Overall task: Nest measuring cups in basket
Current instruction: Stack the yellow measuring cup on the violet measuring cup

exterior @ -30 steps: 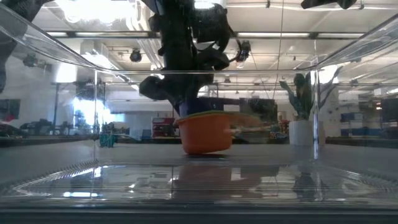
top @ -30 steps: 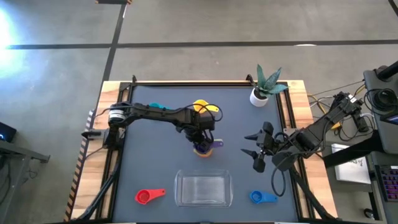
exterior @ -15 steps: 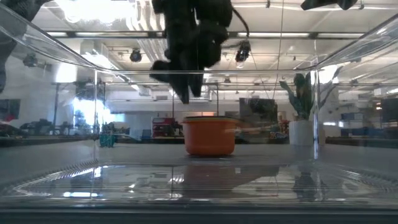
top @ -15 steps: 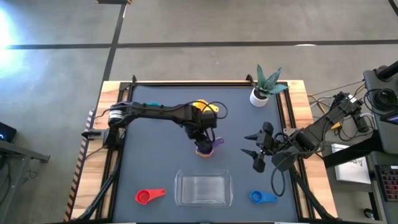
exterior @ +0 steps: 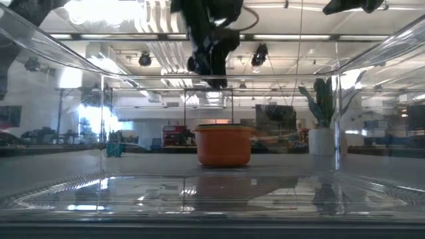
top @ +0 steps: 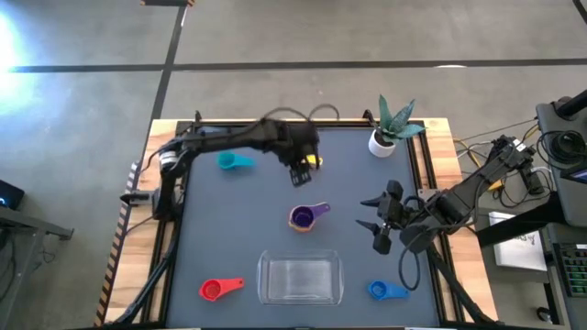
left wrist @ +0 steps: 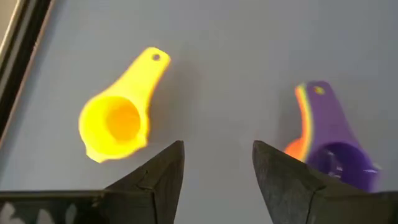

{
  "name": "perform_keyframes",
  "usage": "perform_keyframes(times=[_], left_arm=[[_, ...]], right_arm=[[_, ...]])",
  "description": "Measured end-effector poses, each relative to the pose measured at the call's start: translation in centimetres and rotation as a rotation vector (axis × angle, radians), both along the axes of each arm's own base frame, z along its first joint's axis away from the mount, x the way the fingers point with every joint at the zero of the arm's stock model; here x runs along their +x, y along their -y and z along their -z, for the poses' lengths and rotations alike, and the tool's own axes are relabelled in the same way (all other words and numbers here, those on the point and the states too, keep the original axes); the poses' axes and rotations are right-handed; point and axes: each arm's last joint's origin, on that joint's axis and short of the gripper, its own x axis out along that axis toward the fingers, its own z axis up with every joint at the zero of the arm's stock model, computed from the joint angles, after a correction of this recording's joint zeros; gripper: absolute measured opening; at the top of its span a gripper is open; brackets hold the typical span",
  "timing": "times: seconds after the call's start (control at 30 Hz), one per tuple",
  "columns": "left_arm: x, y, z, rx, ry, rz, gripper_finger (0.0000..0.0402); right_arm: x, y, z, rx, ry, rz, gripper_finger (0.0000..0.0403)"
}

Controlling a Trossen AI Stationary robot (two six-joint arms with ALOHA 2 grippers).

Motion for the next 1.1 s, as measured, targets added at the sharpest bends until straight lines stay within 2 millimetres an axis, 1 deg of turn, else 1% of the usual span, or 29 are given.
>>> perform_keyframes(times=[0.1, 0.17, 0.27, 0.37, 0.47, 0.57, 0.63, 0.7, 0.77, 0.87, 0.97, 1.1], left_arm=[[-0.5, -3.0, 0.1, -0.031, 0.038, 0.028, 0.0164], [-0.8, -4.6, 0.0, -0.041, 0.081, 0.064, 0.0157], [-1.1, -6.4, -0.5, -0.025, 0.131, 0.092, 0.0146], [-1.4, -7.5, -0.6, 0.029, 0.146, 0.129, 0.0137], [-1.6, -7.9, -0.5, 0.067, 0.115, 0.111, 0.013], [-2.1, -7.9, -0.3, 0.093, 0.041, 0.076, 0.0128], [-2.2, -7.8, -0.1, 0.084, 0.03, 0.094, 0.0127], [-2.1, -7.7, 0.3, 0.064, 0.037, 0.149, 0.0127], [-2.1, -7.8, 1.1, 0.062, 0.036, 0.21, 0.0127], [-2.5, -8.5, 2.8, 0.077, 0.01, 0.284, 0.0127], [-3.2, -9.2, 4.6, 0.101, -0.029, 0.352, 0.0127], [-4.0, -8.9, 6.8, 0.104, -0.112, 0.423, 0.0135]], right_arm=[[0.0, 0.0, 0.2, -0.024, -0.005, -0.001, 0.0237], [0.0, 0.1, 0.4, -0.04, -0.005, 0.006, 0.0237], [-0.3, 0.3, 0.4, -0.06, -0.009, -0.007, 0.0237], [-1.0, 0.9, 0.2, -0.067, -0.015, -0.007, 0.0237], [-2.0, 1.6, 0.3, -0.042, 0.005, 0.005, 0.0237], [-2.8, 2.2, 0.9, -0.019, 0.015, 0.019, 0.0237], [-3.2, 2.5, 1.6, -0.015, 0.011, 0.025, 0.0237], [-3.6, 2.8, 2.3, -0.019, 0.011, 0.033, 0.0237], [-3.9, 3.1, 2.8, -0.032, 0.021, 0.048, 0.0237], [-4.2, 3.4, 3.1, -0.035, 0.034, 0.057, 0.0237], [-4.5, 3.6, 2.9, -0.043, 0.045, 0.052, 0.0237], [-4.8, 3.8, 2.6, -0.055, 0.057, 0.039, 0.0237]])
